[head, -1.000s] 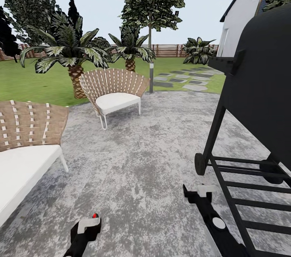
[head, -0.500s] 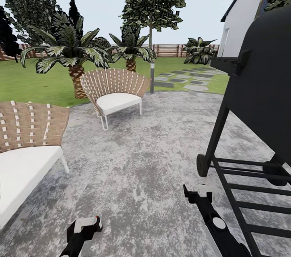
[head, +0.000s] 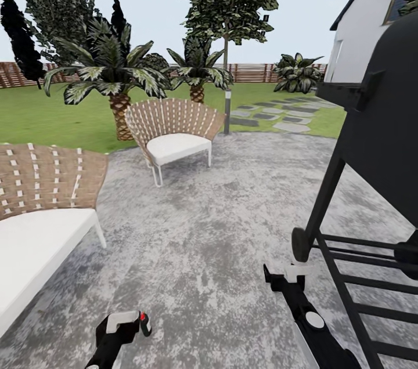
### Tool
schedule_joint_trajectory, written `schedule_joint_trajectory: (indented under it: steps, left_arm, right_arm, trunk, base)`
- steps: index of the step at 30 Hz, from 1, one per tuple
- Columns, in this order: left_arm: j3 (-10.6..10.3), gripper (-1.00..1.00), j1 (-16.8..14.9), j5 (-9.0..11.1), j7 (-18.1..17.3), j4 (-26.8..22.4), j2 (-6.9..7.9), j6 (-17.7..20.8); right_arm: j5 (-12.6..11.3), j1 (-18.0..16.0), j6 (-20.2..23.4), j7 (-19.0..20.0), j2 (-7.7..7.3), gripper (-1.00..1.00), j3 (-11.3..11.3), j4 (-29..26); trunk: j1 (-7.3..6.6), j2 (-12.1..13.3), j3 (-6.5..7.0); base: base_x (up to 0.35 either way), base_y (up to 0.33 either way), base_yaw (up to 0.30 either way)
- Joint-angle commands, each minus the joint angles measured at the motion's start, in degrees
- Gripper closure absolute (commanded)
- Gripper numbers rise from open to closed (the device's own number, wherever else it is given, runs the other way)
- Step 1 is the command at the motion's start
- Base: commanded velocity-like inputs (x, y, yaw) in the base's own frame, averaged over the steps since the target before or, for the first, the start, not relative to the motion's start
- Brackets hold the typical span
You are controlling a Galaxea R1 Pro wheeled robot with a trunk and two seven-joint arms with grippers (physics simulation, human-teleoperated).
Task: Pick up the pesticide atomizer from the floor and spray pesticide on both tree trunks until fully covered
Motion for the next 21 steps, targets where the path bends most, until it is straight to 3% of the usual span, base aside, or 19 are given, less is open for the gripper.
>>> schedule_joint_trajectory:
  steps: [1,8,21]
  left_arm:
    - [0.2,-1.00,0.0,0.0,0.1,0.0,-0.05,-0.2]
    - [1.0,-1.00,0.0,0.0,0.1,-0.1,-0.34,-0.2]
    - [1.0,-1.00,0.0,0.0,0.0,-0.1,0.13,-0.2]
  right_arm:
    - [0.0,0.0,-0.2,0.0,-0.01,-1.00,0.0,0.0]
    - [0.0,0.0,-0.2,0.0,-0.01,-1.00,0.1,0.0]
    - [-0.1,0.0,-0.2,-0.1,-0.01,-1.00,0.1,0.0]
  trunk:
    - [0.02,0.0,-0.05]
    - [0.02,0.0,-0.05]
    - [0.46,-0.8,-0.41]
  base:
    - [0.310,-0.081,0.002]
    - [0.279,-0.061,0.000]
    - [0.025,-0.003,0.000]
